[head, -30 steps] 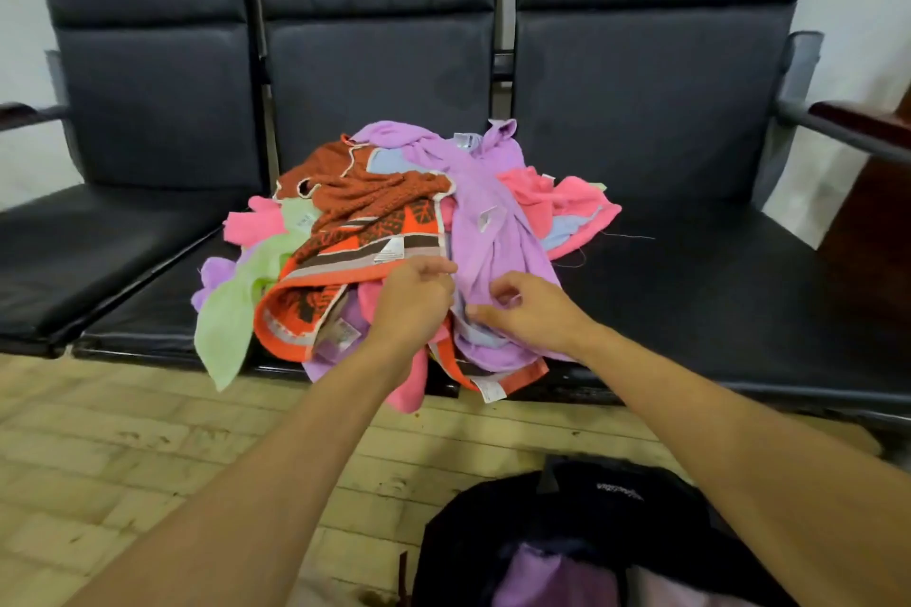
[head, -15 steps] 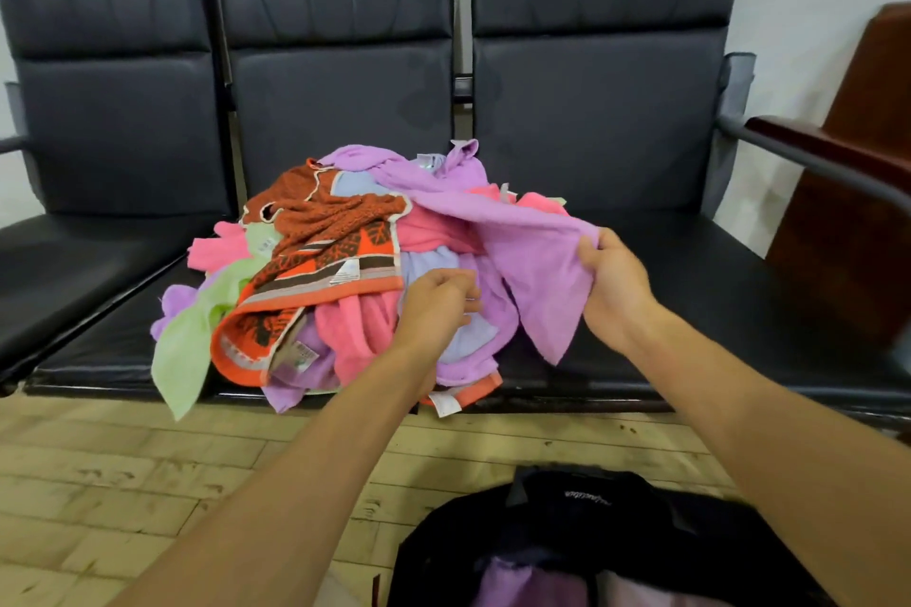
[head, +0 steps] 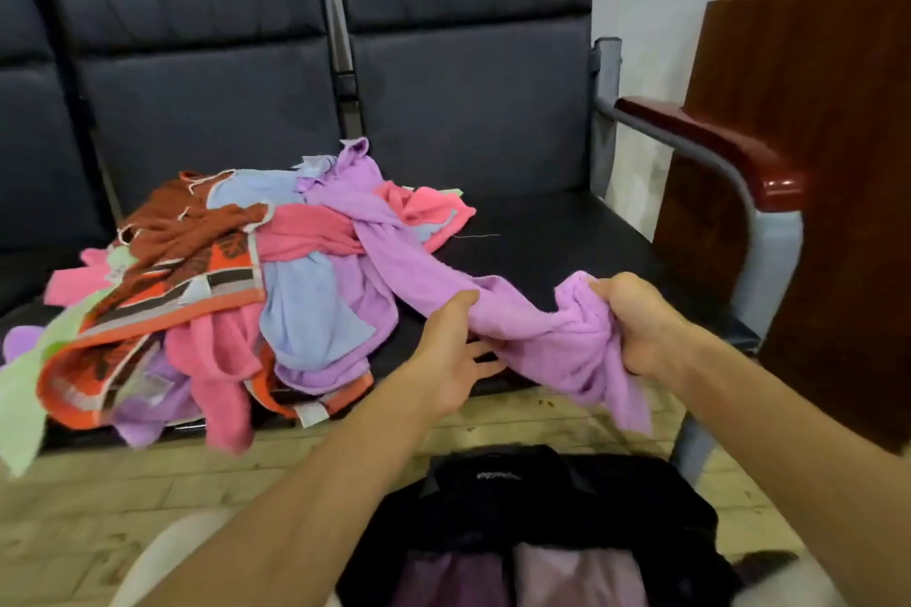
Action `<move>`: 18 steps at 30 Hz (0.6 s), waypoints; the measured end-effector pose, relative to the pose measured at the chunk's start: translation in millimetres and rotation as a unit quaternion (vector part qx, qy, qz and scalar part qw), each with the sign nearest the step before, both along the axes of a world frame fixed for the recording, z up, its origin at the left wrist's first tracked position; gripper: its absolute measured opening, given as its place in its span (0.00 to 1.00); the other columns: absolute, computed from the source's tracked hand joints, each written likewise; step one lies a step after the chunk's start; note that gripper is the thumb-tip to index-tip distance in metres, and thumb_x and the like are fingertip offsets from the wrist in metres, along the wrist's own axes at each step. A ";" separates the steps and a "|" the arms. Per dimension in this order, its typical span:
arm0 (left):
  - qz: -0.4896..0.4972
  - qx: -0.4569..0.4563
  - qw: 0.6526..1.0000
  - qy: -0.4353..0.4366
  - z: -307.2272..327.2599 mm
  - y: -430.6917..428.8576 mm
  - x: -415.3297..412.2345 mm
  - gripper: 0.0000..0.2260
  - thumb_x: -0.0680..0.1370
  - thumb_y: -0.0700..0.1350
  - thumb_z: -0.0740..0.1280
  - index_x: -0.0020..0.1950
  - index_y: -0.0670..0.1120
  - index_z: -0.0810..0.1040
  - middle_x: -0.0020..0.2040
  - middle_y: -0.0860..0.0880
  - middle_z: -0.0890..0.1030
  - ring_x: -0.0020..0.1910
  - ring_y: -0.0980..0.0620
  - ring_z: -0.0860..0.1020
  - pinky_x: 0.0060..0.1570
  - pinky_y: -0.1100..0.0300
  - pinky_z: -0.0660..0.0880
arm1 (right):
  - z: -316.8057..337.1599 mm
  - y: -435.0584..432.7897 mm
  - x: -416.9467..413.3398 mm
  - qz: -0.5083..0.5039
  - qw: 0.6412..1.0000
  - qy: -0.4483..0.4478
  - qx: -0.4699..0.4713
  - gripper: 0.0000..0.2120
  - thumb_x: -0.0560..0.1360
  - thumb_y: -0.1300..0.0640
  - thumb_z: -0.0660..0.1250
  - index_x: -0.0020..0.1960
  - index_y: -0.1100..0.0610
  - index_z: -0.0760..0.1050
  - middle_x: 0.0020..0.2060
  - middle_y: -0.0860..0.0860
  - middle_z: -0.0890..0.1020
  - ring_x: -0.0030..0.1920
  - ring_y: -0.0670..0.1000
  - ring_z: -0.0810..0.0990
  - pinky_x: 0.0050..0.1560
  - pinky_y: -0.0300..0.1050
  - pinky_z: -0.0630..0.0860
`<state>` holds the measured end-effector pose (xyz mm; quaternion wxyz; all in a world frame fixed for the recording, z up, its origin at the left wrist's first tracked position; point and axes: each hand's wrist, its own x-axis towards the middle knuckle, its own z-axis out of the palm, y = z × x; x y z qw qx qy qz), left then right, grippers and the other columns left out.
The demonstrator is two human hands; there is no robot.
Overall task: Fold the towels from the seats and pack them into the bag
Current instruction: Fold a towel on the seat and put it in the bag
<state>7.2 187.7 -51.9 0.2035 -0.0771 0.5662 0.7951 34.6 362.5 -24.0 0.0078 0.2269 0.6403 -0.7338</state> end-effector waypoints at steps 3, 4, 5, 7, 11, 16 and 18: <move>0.024 0.011 1.000 -0.003 -7.8 5.9 -3.9 0.19 0.81 0.48 0.58 0.69 0.41 0.69 0.59 0.40 0.77 0.52 0.42 0.78 0.47 0.48 0.76 | 4.0 8.4 4.6 0.071 0.997 -0.021 0.014 0.15 0.75 0.64 0.62 0.30 0.60 0.76 0.33 0.56 0.76 0.39 0.55 0.74 0.46 0.48 0.70; 0.029 0.027 0.999 -0.001 -9.2 6.8 -6.5 0.19 0.80 0.48 0.58 0.69 0.41 0.69 0.62 0.39 0.77 0.54 0.41 0.78 0.45 0.48 0.77 | 8.1 9.2 7.6 0.109 0.994 -0.027 0.011 0.15 0.75 0.63 0.63 0.30 0.60 0.76 0.32 0.56 0.76 0.38 0.54 0.74 0.45 0.48 0.70; 0.034 0.044 0.998 -0.001 -10.1 6.7 -8.0 0.19 0.80 0.47 0.58 0.70 0.41 0.69 0.64 0.39 0.76 0.57 0.41 0.78 0.47 0.47 0.77 | 11.6 8.8 12.9 0.149 0.988 -0.039 0.017 0.14 0.76 0.62 0.64 0.31 0.60 0.76 0.32 0.56 0.76 0.37 0.52 0.75 0.44 0.46 0.71; 0.057 0.075 0.996 0.004 -12.3 3.7 -10.9 0.19 0.80 0.45 0.58 0.71 0.43 0.69 0.65 0.39 0.76 0.62 0.40 0.76 0.55 0.46 0.76 | 18.0 6.9 26.0 0.231 0.970 -0.071 0.036 0.14 0.75 0.59 0.66 0.32 0.60 0.78 0.31 0.55 0.78 0.34 0.50 0.77 0.42 0.43 0.73; 0.079 0.006 0.997 -0.022 -20.1 -4.2 -10.7 0.17 0.77 0.39 0.60 0.64 0.37 0.74 0.63 0.36 0.76 0.61 0.40 0.77 0.60 0.47 0.74 | 21.6 10.9 50.2 0.348 0.922 -0.073 0.152 0.11 0.78 0.57 0.66 0.42 0.64 0.79 0.39 0.58 0.81 0.38 0.49 0.80 0.46 0.44 0.79; 0.061 -0.082 0.995 -0.015 -31.9 -17.1 -6.5 0.05 0.73 0.35 0.63 0.44 0.42 0.79 0.54 0.36 0.79 0.57 0.38 0.79 0.60 0.42 0.74 | -24.1 11.1 41.2 0.228 0.795 -0.032 0.562 0.13 0.79 0.47 0.63 0.54 0.57 0.71 0.47 0.56 0.82 0.46 0.56 0.81 0.49 0.53 0.79; 0.039 -0.064 0.997 -0.013 -31.2 -21.2 2.0 0.10 0.72 0.35 0.63 0.51 0.40 0.78 0.54 0.37 0.80 0.55 0.40 0.80 0.56 0.47 0.77 | -43.4 1.4 35.3 0.196 0.791 -0.009 0.580 0.13 0.79 0.46 0.63 0.54 0.55 0.69 0.46 0.54 0.81 0.45 0.56 0.79 0.47 0.52 0.77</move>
